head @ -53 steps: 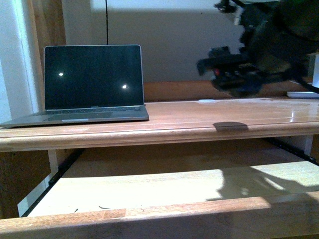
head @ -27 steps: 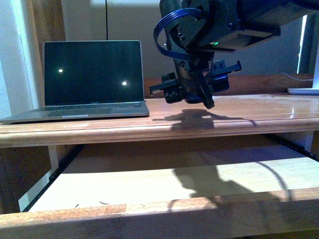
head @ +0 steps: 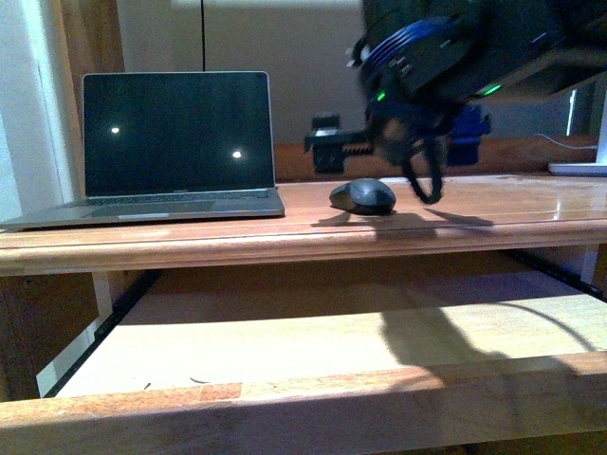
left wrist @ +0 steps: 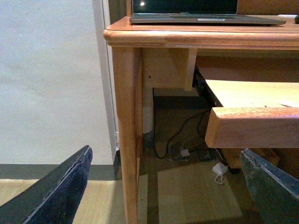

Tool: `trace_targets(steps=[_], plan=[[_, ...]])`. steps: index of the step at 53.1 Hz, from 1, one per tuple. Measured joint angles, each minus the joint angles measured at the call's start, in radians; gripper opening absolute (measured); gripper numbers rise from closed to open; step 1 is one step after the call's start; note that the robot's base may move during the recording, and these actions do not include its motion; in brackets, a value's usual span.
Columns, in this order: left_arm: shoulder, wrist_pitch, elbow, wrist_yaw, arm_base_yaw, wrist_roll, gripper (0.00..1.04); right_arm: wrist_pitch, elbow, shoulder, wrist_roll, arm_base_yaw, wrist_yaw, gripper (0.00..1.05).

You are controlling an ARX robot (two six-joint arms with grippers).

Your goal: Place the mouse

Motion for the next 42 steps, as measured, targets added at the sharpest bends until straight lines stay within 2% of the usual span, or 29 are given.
trace_targets(steps=[7,10,23,33,42], plan=[[0.0,0.0,0.0,0.0,0.0,0.0,0.97,0.124,-0.292,-0.301,0.014,-0.079,-0.125,0.97],[0.0,0.0,0.0,0.0,0.0,0.0,0.97,0.172,-0.499,-0.486,0.002,-0.13,-0.212,0.97],[0.0,0.0,0.0,0.0,0.0,0.0,0.97,0.217,-1.142,-0.907,-0.058,-0.226,-0.482,0.97],[0.0,0.0,0.0,0.0,0.0,0.0,0.97,0.239,-1.388,-1.03,-0.083,-0.222,-0.486,0.97],[0.0,0.0,0.0,0.0,0.0,0.0,0.97,0.327,-1.483,-0.982,-0.102,-0.204,-0.452,0.97]])
